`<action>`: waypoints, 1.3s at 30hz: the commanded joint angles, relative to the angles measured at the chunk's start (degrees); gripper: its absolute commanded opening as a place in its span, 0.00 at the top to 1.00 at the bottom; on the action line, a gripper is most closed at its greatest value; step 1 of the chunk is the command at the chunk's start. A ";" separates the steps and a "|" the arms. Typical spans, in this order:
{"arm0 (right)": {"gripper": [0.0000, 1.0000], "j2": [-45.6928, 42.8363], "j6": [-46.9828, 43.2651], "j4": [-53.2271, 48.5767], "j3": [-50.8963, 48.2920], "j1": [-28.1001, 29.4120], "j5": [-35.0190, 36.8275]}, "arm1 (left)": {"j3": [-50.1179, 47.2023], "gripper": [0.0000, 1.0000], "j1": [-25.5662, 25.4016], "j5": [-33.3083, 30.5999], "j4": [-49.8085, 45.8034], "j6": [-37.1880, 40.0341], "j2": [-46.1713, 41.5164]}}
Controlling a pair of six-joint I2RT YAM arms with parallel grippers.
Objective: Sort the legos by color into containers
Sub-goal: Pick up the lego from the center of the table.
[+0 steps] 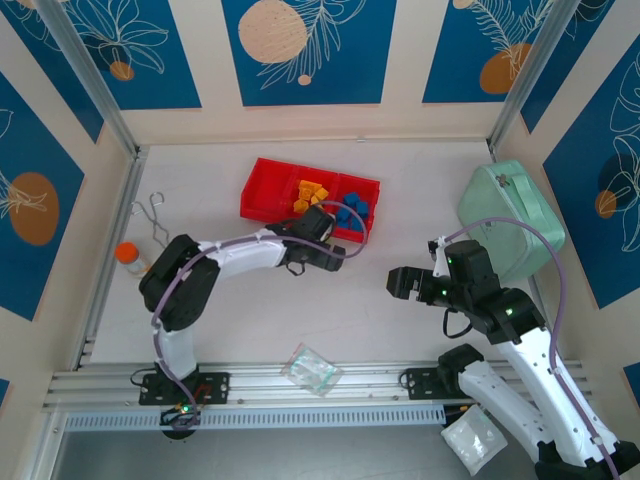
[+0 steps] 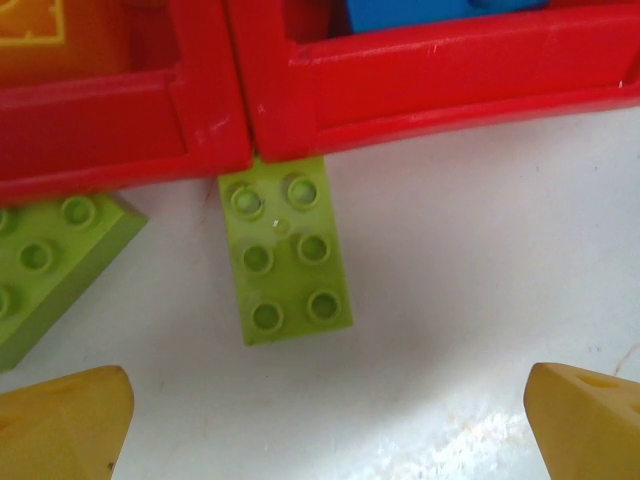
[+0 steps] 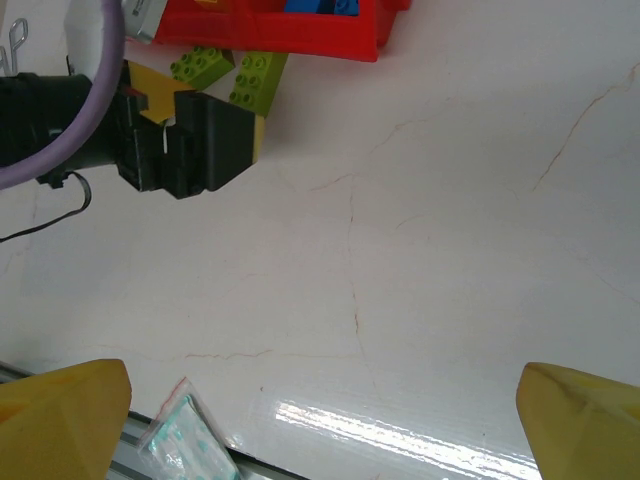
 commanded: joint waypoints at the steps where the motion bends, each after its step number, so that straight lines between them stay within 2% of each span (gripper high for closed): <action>1: 0.01 -0.90 0.09 -0.18 -0.14 0.36 -0.84 | 4.64 0.01 -0.02 0.35 -2.79 3.07 2.58; 7: 0.01 -0.98 0.06 -0.16 -0.14 0.36 -0.84 | 10.03 0.03 0.17 -1.84 -6.13 3.67 7.53; 16: 0.01 -0.98 0.00 -0.07 -0.23 0.27 -0.85 | 12.30 0.24 1.90 -0.08 -8.19 1.62 10.08; 21: 0.01 -0.92 0.10 -0.03 -0.23 0.27 -0.74 | 12.56 0.29 2.22 0.24 -9.06 1.44 11.14; 24: 0.01 -0.96 -0.01 -0.05 -0.22 0.31 -0.79 | 12.35 0.37 2.25 0.77 -9.07 1.40 11.69; 32: 0.01 -0.71 -0.01 -0.19 -0.14 0.36 -0.75 | 10.06 0.62 2.31 1.53 -8.21 2.47 10.10; 39: 0.01 -0.68 0.00 -0.26 -0.14 0.37 -0.69 | 2.24 0.66 2.31 -2.17 -10.36 3.65 3.37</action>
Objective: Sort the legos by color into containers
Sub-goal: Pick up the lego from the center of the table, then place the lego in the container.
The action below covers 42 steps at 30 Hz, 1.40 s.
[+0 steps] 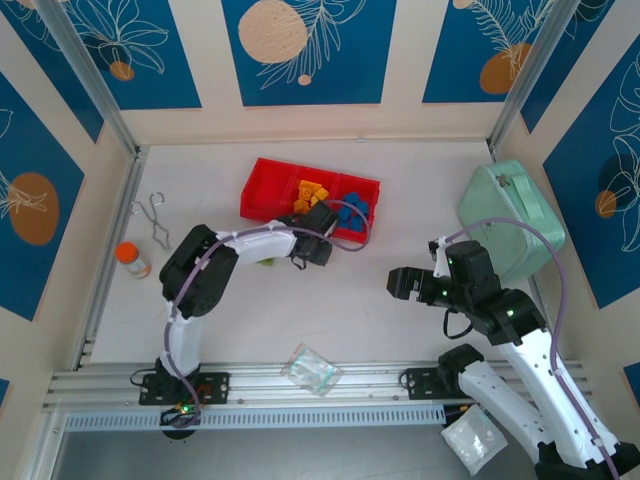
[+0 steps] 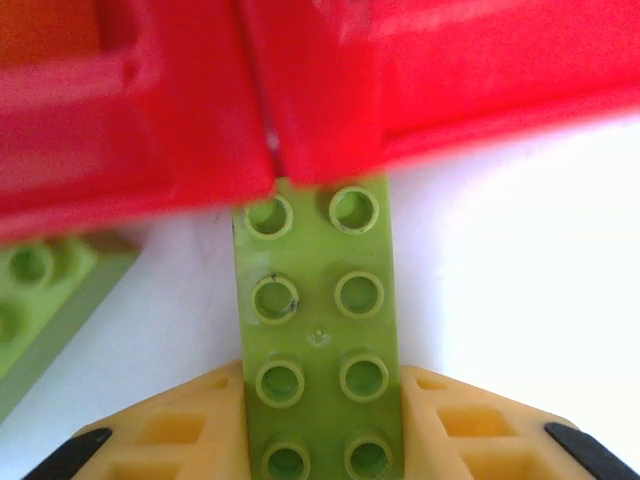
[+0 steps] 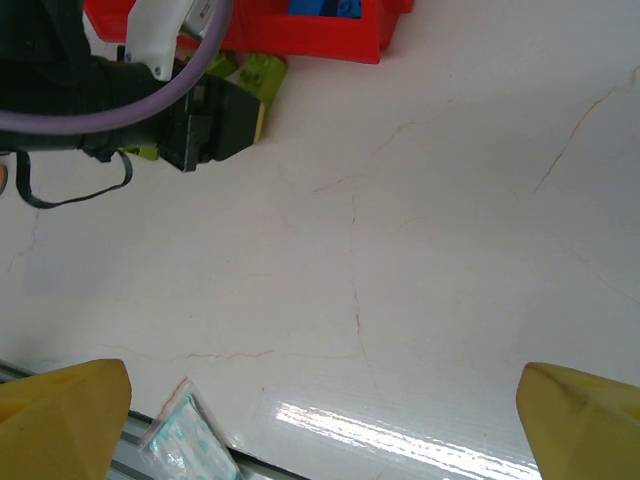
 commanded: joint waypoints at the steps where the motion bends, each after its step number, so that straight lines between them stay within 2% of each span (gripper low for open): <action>1: 0.01 -0.30 0.04 -0.15 -0.12 0.27 -0.75 | -4.55 0.67 0.44 -2.41 -4.28 1.15 -4.61; 10: 0.01 -0.38 0.00 -0.16 -0.12 0.27 -0.84 | -16.73 0.67 0.54 -6.63 -4.27 -0.67 -16.54; 14: 0.01 -0.37 0.03 -0.20 -0.11 0.27 -0.83 | -13.44 0.65 1.78 -12.24 -8.25 -2.06 -20.96; 20: 0.01 -0.67 0.08 -0.29 -0.11 0.35 -0.67 | -7.21 0.65 8.52 -12.75 -7.39 -0.01 -22.97; 25: 0.01 -1.32 0.25 -0.29 -0.12 0.49 -0.23 | -0.76 0.66 15.17 -10.75 -5.23 1.09 -18.04; 29: 0.01 -1.31 0.28 -0.29 -0.12 0.53 -0.11 | 6.68 0.66 18.55 -10.12 -4.32 2.17 -11.65; 42: 0.01 -1.27 0.53 -0.61 -0.05 1.15 0.83 | 26.28 0.64 21.41 -6.05 -7.11 1.43 7.71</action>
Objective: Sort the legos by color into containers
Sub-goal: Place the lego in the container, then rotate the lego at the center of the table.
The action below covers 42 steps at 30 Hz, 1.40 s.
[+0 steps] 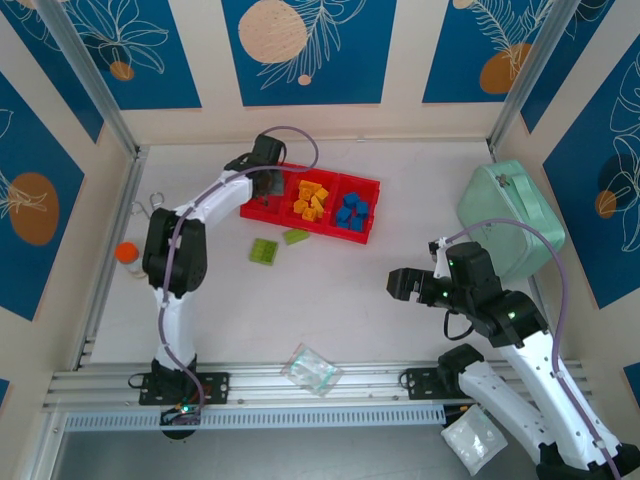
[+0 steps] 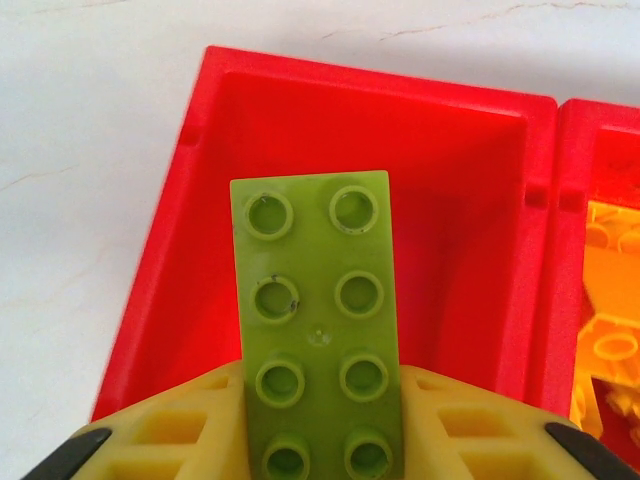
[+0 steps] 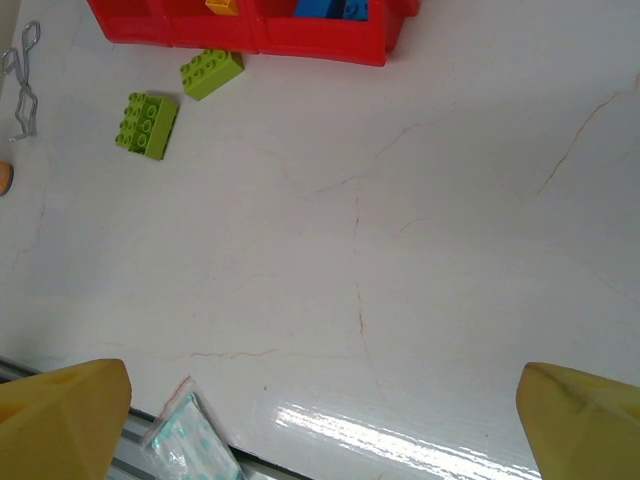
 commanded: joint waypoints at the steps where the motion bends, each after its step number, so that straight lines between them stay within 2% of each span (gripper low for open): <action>1: 0.01 -0.48 0.36 -0.54 -0.07 0.40 0.50 | 4.19 0.64 1.13 2.33 -2.06 0.19 3.34; 5: 0.01 -0.38 0.34 -0.53 -0.14 0.38 0.50 | 6.03 0.59 1.66 4.04 -3.61 -0.23 5.53; 10: 0.01 0.07 0.34 -0.55 -0.12 0.42 0.36 | 2.95 0.52 2.02 5.09 -1.61 -1.13 3.63; 19: 0.01 0.19 0.44 -0.62 -0.03 0.47 0.34 | -1.98 0.52 2.04 6.29 -0.49 -1.51 -2.43; 24: 0.01 0.24 0.43 -0.71 0.04 0.73 0.41 | -10.42 0.51 2.02 8.65 2.76 -1.66 -10.54; 35: 0.01 0.28 0.43 -0.62 0.07 0.83 0.44 | -36.56 0.38 1.49 9.35 5.58 -4.08 -31.44; 42: 0.01 0.40 0.69 -0.70 -0.05 1.26 0.63 | -49.02 0.35 1.13 9.39 5.80 -6.71 -40.92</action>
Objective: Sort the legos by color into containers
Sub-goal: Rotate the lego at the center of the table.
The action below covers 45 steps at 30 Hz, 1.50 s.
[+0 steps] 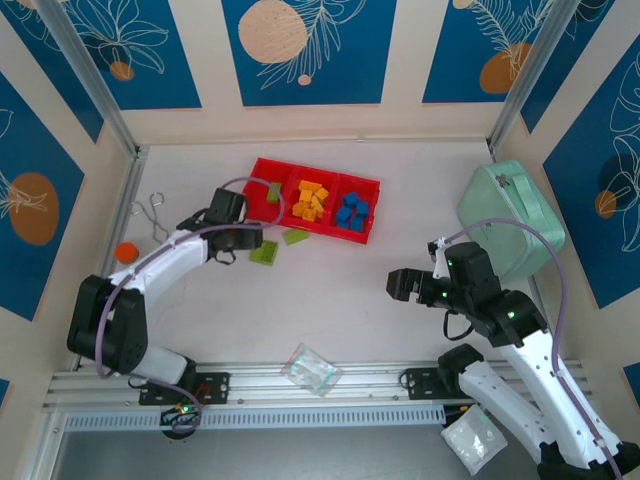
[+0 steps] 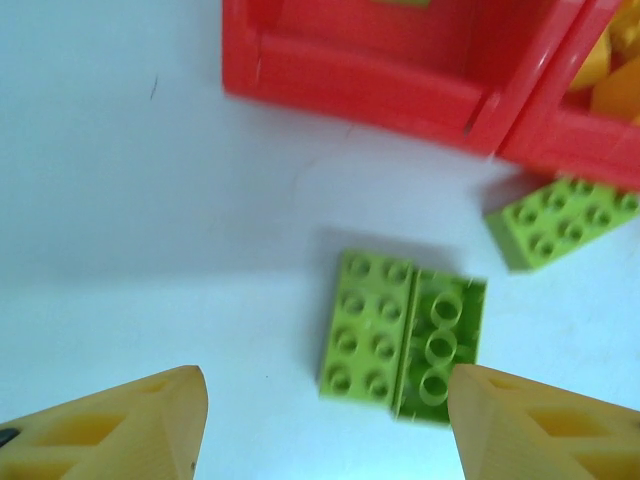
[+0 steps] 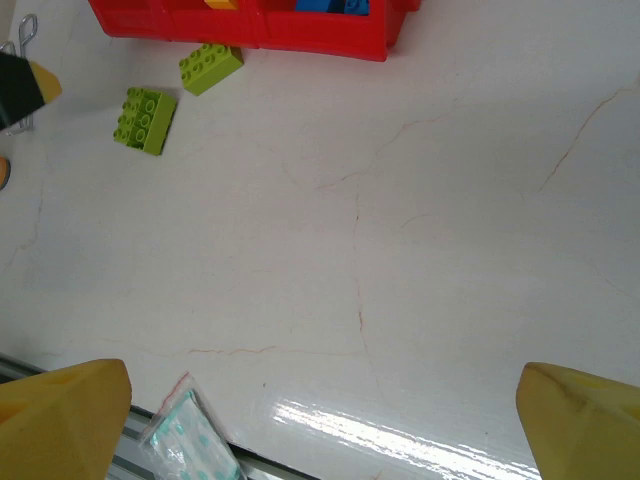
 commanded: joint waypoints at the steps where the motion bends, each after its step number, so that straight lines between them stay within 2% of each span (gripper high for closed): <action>1: 0.01 0.16 0.75 -0.54 -0.03 0.71 0.39 | -4.30 0.35 -0.33 0.51 1.08 -1.84 -3.32; 9: 0.01 0.21 1.19 -1.16 0.26 2.48 1.66 | -5.71 0.34 -0.49 4.30 2.42 -1.55 1.89; 15: 0.01 -0.11 2.11 -1.96 0.48 4.73 4.11 | -5.47 0.34 -1.58 4.89 3.48 -2.19 4.03; 30: 0.01 -0.15 2.54 -2.31 0.57 6.09 5.49 | 4.11 0.35 -10.00 -1.81 -2.16 -1.62 14.78; 37: 0.01 -0.23 2.70 -2.50 0.65 6.36 5.82 | 10.50 0.35 -14.36 -2.44 -3.52 -1.92 19.08; 45: 0.01 -0.43 2.75 -2.58 0.65 6.88 6.28 | 10.18 0.35 -15.45 -5.22 -4.22 -2.66 17.09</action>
